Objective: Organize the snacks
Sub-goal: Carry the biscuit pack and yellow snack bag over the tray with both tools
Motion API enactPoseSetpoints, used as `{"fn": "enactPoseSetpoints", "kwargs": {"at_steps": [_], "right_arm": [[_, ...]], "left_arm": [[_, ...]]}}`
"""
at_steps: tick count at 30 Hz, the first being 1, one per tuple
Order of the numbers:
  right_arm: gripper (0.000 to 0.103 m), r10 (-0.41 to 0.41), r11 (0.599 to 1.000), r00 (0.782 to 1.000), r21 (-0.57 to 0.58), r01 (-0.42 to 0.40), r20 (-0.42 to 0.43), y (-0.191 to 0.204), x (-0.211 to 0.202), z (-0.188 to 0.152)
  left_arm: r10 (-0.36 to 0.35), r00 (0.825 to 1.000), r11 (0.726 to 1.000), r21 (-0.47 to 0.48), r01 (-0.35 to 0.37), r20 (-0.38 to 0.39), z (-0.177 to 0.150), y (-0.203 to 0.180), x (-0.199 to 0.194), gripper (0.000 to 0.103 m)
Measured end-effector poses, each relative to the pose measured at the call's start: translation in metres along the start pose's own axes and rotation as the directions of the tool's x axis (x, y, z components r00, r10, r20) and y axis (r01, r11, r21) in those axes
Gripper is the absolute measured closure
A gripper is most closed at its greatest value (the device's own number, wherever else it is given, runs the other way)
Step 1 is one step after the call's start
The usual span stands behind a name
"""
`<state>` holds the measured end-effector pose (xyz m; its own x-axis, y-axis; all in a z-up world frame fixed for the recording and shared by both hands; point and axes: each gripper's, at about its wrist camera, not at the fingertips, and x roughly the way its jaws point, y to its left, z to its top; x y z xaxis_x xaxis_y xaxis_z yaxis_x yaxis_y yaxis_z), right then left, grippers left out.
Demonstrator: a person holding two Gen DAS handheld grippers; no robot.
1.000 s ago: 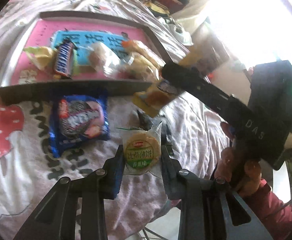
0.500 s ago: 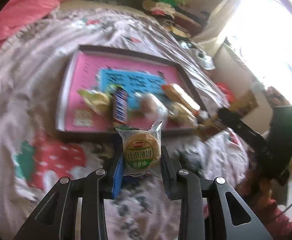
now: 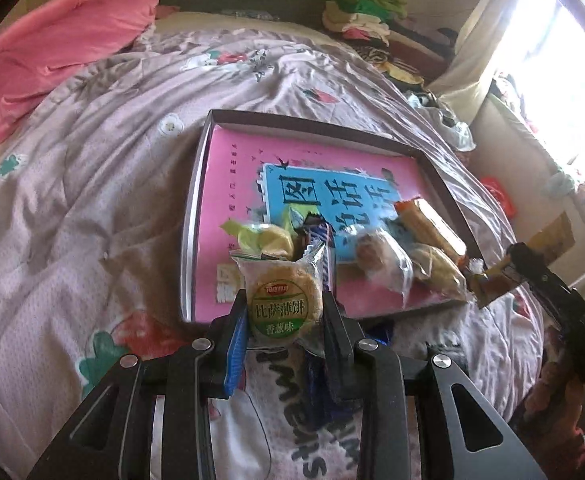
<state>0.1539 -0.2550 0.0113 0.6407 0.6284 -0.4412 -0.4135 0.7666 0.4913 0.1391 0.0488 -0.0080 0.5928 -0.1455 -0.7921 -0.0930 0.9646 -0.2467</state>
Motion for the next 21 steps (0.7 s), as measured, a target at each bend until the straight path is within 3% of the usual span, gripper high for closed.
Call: {"fn": "enactPoseSetpoints", "kwargs": {"at_steps": [8,21], "right_arm": [[0.085,-0.051,0.999,0.999,-0.013,0.051,0.009,-0.005,0.006,0.004],[0.085,-0.110,0.991,0.994,-0.080,0.108,-0.021,-0.001,0.026,0.004]], "left_arm": [[0.045,0.999,0.999,0.010,-0.045,-0.006,0.010,-0.001,0.016,0.069],[0.054,0.998,0.998,0.012,-0.054,-0.026,0.012,-0.004,0.027,0.069]]}}
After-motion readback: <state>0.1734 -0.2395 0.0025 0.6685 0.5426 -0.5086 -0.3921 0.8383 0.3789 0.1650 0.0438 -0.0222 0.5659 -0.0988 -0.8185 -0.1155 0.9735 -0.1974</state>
